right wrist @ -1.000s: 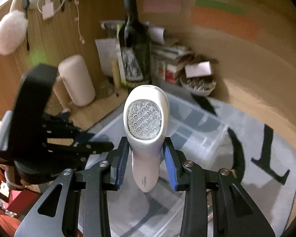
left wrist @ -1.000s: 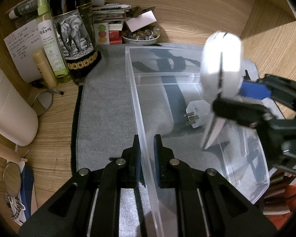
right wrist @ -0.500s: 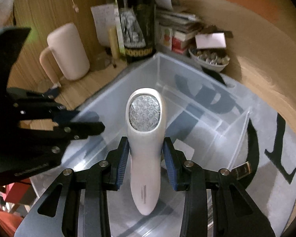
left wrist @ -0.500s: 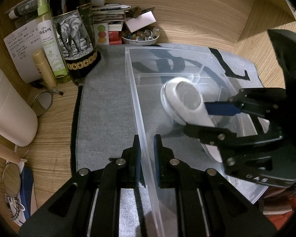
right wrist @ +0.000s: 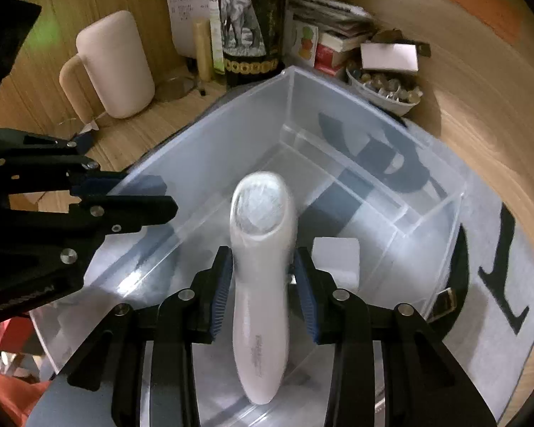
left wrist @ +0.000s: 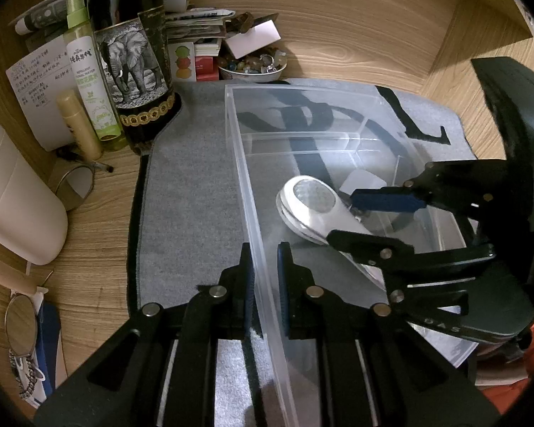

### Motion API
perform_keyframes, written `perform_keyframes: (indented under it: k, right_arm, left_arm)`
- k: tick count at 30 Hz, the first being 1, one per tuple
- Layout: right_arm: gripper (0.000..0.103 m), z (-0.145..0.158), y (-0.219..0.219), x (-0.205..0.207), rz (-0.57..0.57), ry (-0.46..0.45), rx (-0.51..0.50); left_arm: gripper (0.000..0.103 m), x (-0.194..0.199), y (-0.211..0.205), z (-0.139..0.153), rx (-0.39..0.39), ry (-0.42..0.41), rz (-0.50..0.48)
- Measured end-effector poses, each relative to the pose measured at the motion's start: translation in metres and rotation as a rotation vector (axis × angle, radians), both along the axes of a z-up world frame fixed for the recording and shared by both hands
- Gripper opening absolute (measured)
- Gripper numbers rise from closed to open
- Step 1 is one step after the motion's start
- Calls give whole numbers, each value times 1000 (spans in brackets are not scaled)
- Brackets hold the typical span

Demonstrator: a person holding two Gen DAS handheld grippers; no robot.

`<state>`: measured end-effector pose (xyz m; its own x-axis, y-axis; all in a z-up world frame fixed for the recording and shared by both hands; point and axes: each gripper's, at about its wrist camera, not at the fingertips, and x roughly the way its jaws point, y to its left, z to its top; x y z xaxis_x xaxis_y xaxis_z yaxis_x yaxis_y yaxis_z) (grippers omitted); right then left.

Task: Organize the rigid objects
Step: 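Lift the white facial device into the clear box and release it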

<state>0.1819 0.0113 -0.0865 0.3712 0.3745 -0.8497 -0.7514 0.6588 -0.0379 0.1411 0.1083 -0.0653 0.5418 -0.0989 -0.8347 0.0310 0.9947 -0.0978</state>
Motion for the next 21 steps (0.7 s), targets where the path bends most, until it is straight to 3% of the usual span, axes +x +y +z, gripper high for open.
perform_keyframes:
  k: [4, 13, 21]
  right_arm:
    - [35, 8, -3, -3, -5, -21, 12]
    - [52, 30, -19, -5, -35, -83, 87]
    - [78, 55, -43, -8, -85, -186, 145]
  left_arm:
    - [12, 0, 1, 0, 0, -1, -1]
    - [12, 0, 0, 0, 1, 0, -1]
    - [12, 1, 0, 0, 0, 3, 2]
